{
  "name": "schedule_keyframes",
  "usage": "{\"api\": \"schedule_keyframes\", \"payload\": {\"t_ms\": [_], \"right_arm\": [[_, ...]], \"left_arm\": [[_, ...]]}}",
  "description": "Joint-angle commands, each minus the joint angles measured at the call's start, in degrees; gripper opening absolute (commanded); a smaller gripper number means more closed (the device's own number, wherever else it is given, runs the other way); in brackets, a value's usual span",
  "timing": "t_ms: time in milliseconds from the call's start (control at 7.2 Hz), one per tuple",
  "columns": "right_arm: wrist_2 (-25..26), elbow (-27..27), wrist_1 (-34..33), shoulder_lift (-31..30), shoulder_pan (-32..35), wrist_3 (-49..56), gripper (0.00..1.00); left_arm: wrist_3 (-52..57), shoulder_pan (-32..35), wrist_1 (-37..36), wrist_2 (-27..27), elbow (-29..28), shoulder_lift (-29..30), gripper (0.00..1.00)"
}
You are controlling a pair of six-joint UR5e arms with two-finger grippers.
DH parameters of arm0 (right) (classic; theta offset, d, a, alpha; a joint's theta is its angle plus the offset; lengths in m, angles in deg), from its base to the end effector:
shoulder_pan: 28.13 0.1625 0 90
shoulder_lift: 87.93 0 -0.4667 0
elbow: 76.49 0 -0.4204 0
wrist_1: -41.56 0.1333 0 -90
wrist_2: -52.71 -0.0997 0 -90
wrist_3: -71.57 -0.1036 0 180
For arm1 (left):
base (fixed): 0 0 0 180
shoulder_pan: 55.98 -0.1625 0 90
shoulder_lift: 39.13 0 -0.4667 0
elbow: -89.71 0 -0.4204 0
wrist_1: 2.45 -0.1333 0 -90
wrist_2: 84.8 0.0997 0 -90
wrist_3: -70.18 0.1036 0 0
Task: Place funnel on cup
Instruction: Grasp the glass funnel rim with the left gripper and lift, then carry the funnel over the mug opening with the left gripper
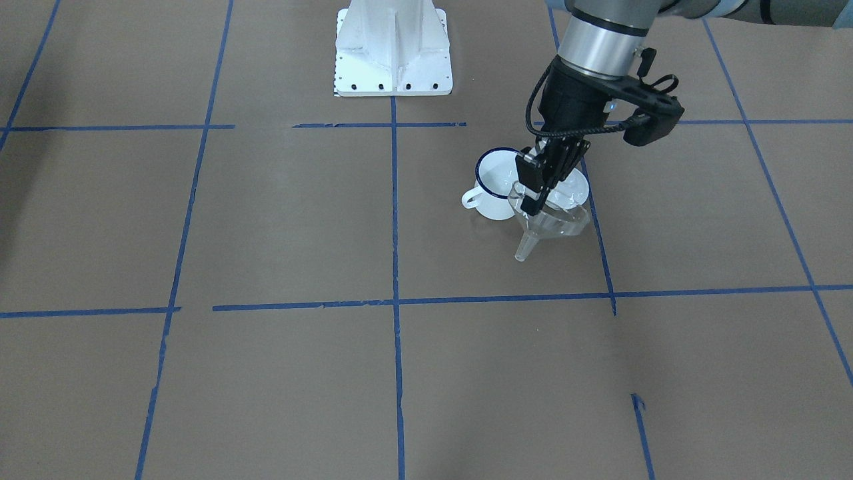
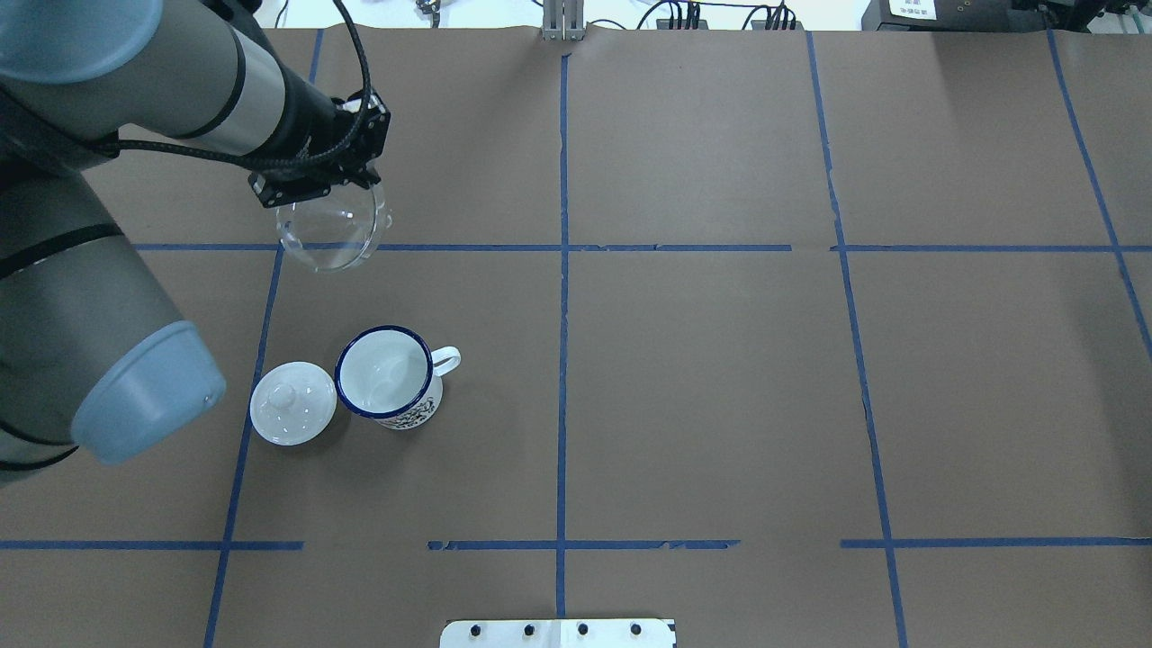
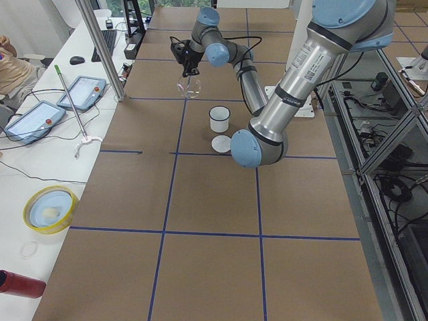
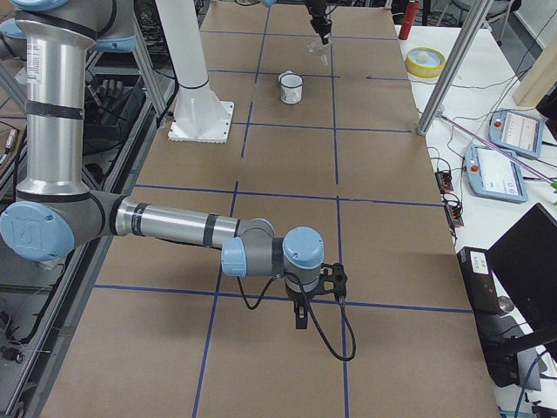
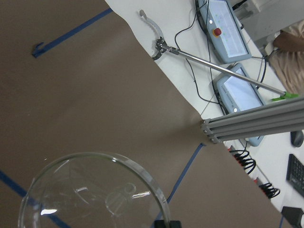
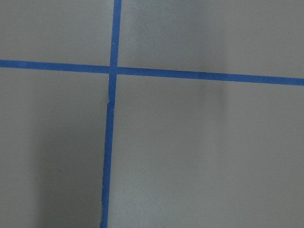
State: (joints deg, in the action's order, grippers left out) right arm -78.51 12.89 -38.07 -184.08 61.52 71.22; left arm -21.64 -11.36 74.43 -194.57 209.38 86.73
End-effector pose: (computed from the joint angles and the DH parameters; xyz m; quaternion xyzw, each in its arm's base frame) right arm 0.0621 -0.4723 0.7476 0.0273 -0.3520 -0.0111 0.9355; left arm 0.3478 -0.4813 0.1386 0.0153 0.4612 -0.2788 0.8422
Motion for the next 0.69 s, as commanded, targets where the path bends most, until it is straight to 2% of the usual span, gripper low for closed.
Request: {"api": "schedule_keyframes", "payload": {"t_ms": [0,556], "right_arm": [[0.0,0.0,0.0,0.0,0.0,0.0,1.0],[0.0,0.0,0.0,0.0,0.0,0.0,1.0]], "left_arm": [[7.1,-4.3,-15.1,-2.9,2.7,2.5,0.0],[10.7,-6.6,-13.3,-2.6,-9.6,5.7,0.0]]}}
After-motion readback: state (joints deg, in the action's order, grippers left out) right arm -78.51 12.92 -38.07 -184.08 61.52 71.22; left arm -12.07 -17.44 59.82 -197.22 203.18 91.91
